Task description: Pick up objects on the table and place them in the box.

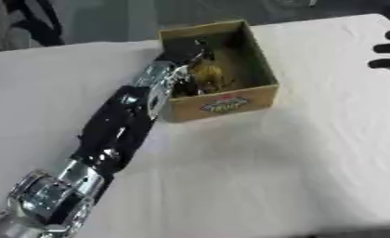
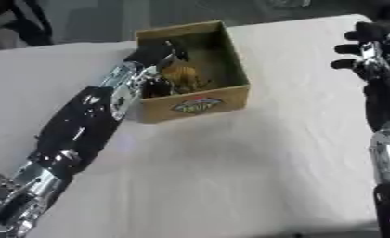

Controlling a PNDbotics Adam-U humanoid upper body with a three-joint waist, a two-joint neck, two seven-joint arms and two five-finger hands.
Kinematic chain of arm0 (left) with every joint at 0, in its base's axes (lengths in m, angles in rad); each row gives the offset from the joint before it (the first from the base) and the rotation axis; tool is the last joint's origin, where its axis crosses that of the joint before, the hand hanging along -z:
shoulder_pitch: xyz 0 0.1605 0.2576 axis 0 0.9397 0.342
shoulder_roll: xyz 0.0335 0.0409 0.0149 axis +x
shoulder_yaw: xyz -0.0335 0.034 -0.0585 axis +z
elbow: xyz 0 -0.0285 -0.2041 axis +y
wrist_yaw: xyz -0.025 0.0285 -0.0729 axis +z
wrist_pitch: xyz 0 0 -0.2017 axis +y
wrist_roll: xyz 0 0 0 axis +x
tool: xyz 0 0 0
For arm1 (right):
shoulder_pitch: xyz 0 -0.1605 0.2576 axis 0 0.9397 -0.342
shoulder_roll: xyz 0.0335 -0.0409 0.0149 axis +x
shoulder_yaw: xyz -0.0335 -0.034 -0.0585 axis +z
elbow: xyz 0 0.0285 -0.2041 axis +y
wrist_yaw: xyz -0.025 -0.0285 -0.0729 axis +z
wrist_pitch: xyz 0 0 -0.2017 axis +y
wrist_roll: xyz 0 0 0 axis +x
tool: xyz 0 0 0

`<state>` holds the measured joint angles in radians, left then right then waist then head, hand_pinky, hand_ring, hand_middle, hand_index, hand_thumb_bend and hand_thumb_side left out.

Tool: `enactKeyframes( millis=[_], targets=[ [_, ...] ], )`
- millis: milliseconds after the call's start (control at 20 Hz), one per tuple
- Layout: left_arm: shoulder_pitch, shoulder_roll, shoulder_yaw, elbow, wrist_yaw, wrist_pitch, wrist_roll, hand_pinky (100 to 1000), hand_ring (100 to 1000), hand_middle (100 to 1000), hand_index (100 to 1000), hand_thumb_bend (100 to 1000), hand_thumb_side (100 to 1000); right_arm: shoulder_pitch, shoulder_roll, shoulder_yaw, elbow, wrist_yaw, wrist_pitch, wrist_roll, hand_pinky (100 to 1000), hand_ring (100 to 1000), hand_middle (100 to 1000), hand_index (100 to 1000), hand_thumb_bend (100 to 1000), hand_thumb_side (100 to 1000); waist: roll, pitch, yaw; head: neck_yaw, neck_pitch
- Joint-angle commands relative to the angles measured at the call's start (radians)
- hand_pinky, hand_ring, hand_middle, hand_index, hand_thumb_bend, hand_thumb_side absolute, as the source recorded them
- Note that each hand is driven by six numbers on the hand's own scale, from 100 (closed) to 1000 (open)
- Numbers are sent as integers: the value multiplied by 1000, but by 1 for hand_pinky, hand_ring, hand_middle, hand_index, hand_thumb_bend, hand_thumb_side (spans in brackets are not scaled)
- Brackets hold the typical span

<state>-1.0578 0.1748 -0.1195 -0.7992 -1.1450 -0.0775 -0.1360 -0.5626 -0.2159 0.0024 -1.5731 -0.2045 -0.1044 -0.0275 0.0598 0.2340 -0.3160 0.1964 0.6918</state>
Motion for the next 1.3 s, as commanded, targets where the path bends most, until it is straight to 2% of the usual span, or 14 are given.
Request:
enactKeyframes(
  millis=[50, 250, 400, 550, 650, 800, 1000, 1200, 1250, 1300],
  targets=[
    [-15, 14, -2, -61, 45, -12, 29, 742, 713, 725, 788, 912, 340, -11, -10, -2, -11, -4, -2, 0, 575, 671, 663, 755, 100, 495, -10, -21, 4, 7, -3],
    [-5, 29, -12, -155, 162, -22, 69, 745, 697, 697, 773, 928, 334, -8, -10, -2, -10, -2, -2, -1, 575, 671, 662, 754, 100, 495, -12, -24, 15, 3, 4],
    [4, 49, -15, -257, 286, -16, 107, 747, 691, 686, 766, 860, 301, -4, -11, -3, -8, -1, -2, -1, 575, 671, 662, 754, 100, 498, -15, -27, 27, -1, 10],
    [19, 78, -21, -369, 426, 4, 135, 743, 678, 666, 756, 655, 307, 1, -13, -5, -6, 0, -2, -4, 575, 671, 662, 753, 100, 498, -18, -31, 43, -5, 18],
    [37, 99, -16, -451, 532, 26, 161, 740, 668, 652, 745, 550, 301, 4, -12, -6, -6, 0, -3, -5, 575, 672, 662, 753, 100, 497, -20, -34, 56, -9, 22],
    [83, 126, 9, -565, 691, 70, 209, 725, 646, 621, 725, 457, 310, 11, -13, -8, -5, 0, -3, -6, 576, 672, 662, 753, 100, 500, -23, -40, 75, -20, 28],
    [172, 140, 45, -683, 886, 113, 278, 716, 634, 608, 718, 408, 352, 22, -14, -11, -3, 2, -4, -9, 575, 672, 661, 751, 100, 503, -26, -46, 106, -33, 32],
    [257, 156, 70, -762, 1012, 131, 315, 703, 624, 600, 715, 379, 391, 30, -15, -13, -2, 3, -5, -11, 575, 671, 660, 749, 100, 507, -27, -50, 132, -40, 39],
    [275, 159, 74, -777, 1039, 132, 322, 700, 622, 598, 714, 304, 441, 32, -15, -13, -1, 3, -5, -11, 575, 671, 660, 748, 100, 509, -27, -50, 136, -41, 40],
    [292, 162, 79, -791, 1063, 132, 329, 699, 621, 597, 713, 377, 395, 34, -16, -13, 0, 3, -5, -11, 575, 671, 660, 748, 100, 510, -27, -51, 143, -43, 42]
  ],
)
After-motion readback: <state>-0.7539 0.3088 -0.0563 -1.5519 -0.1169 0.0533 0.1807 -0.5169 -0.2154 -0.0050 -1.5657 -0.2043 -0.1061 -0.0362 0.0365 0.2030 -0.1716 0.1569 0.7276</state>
